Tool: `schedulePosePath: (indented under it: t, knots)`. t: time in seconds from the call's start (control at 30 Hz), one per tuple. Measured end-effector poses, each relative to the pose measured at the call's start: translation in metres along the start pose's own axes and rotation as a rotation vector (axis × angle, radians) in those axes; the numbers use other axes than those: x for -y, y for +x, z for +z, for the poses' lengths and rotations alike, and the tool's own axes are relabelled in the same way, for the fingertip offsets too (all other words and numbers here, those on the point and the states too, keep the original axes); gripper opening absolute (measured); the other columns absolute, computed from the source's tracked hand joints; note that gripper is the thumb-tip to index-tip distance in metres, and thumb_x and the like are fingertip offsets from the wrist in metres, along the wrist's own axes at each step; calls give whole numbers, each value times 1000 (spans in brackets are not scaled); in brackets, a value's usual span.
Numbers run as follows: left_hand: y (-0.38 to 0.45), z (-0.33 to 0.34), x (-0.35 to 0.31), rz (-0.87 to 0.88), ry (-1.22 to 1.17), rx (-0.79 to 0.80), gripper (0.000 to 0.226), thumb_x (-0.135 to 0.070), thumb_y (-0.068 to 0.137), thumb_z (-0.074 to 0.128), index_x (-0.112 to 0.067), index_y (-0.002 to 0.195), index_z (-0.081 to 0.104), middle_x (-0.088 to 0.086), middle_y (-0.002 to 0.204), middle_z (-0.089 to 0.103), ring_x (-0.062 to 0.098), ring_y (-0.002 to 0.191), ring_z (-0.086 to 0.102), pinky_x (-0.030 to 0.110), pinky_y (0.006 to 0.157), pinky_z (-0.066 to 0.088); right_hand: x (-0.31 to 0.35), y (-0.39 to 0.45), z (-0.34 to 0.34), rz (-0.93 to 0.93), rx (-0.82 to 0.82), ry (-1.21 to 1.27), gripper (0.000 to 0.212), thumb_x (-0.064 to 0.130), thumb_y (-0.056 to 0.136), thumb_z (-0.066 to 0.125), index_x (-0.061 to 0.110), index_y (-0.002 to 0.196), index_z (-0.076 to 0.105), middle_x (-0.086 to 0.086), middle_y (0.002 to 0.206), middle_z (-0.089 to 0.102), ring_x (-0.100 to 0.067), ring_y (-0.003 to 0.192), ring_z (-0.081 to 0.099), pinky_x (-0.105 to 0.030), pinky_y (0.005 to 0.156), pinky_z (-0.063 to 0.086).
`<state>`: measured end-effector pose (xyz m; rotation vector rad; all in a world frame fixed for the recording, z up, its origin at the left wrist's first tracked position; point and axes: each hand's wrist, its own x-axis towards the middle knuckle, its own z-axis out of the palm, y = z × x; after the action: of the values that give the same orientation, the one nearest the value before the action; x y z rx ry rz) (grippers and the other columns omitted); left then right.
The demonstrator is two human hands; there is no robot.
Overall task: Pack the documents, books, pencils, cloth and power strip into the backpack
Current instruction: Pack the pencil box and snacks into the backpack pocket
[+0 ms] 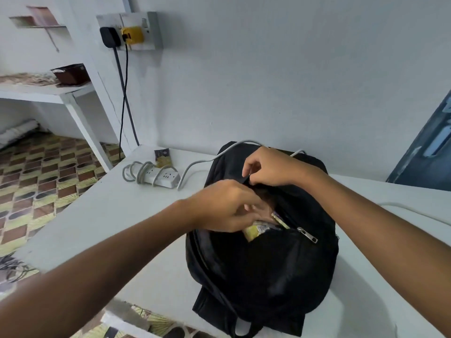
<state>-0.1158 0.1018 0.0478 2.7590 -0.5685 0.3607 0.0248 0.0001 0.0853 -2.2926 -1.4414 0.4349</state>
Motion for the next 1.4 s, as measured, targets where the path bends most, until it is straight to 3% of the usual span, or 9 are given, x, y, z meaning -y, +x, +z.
schedulePosePath:
  t: [0.27, 0.4, 0.57, 0.73, 0.93, 1.03, 1.17, 1.3, 1.4]
  knots:
    - [-61, -39, 82, -689, -33, -497, 12, -12, 84, 63, -8, 85, 74, 0, 80, 73, -4, 67, 62, 10, 67, 48, 9, 22, 13, 17, 156, -200, 9, 11, 75, 68, 19, 76, 70, 6, 76, 66, -15, 78, 61, -29, 71, 50]
    - [-93, -38, 143, -932, -11, -552, 10, -9, 82, 65, -9, 83, 74, 1, 78, 72, 14, 72, 66, 31, 79, 54, 14, 29, 14, 38, 191, -300, 15, 9, 74, 63, 18, 80, 73, 3, 80, 69, -16, 77, 62, -32, 71, 53]
    - [-95, -38, 221, -1044, 57, -410, 16, -15, 85, 59, -9, 89, 73, 10, 91, 74, 29, 91, 66, 34, 84, 49, 21, 37, 20, 91, 156, -348, 23, 8, 72, 53, 19, 77, 72, 3, 81, 69, -18, 78, 62, -32, 73, 55]
    - [-86, -31, 292, -1066, 88, -167, 27, -18, 81, 58, -13, 104, 69, 9, 111, 69, 28, 104, 60, 29, 84, 42, 22, 39, 23, 151, 97, -340, 19, 12, 72, 56, 24, 75, 70, 8, 77, 67, -14, 76, 60, -26, 69, 51]
    - [-86, -16, 327, -1118, 112, 100, 42, -38, 71, 45, -20, 106, 61, 8, 113, 65, 29, 98, 57, 33, 79, 43, 18, 33, 37, 117, -35, -352, 15, 20, 72, 56, 24, 78, 69, 8, 70, 67, -14, 70, 59, -28, 74, 48]
    - [-88, -6, 339, -1119, 152, 158, 32, -36, 79, 51, -15, 100, 62, 10, 112, 64, 31, 102, 59, 37, 87, 46, 11, 28, 51, 44, -148, -421, 22, 28, 70, 46, 22, 78, 66, 5, 69, 64, -14, 66, 57, -31, 68, 49]
    - [-84, -4, 355, -1087, 211, 236, 25, -42, 73, 54, -17, 75, 60, 5, 92, 67, 28, 90, 62, 36, 79, 51, -3, 21, 66, -82, -255, -426, 29, 27, 69, 40, 19, 76, 67, 8, 68, 60, -16, 63, 55, -35, 52, 48]
    - [-78, -1, 358, -1061, 281, 222, 42, -45, 77, 70, -9, 97, 61, 11, 99, 66, 32, 98, 61, 40, 82, 52, -13, 16, 75, -136, -282, -428, 29, 22, 72, 47, 13, 86, 70, 2, 77, 63, -20, 71, 56, -36, 63, 47]
    - [-76, 1, 361, -1046, 324, 236, 40, -40, 78, 68, -7, 99, 59, 12, 100, 63, 33, 95, 61, 40, 82, 52, -15, 12, 77, -152, -287, -452, 29, 22, 74, 48, 12, 90, 70, 0, 80, 64, -22, 75, 57, -36, 69, 46]
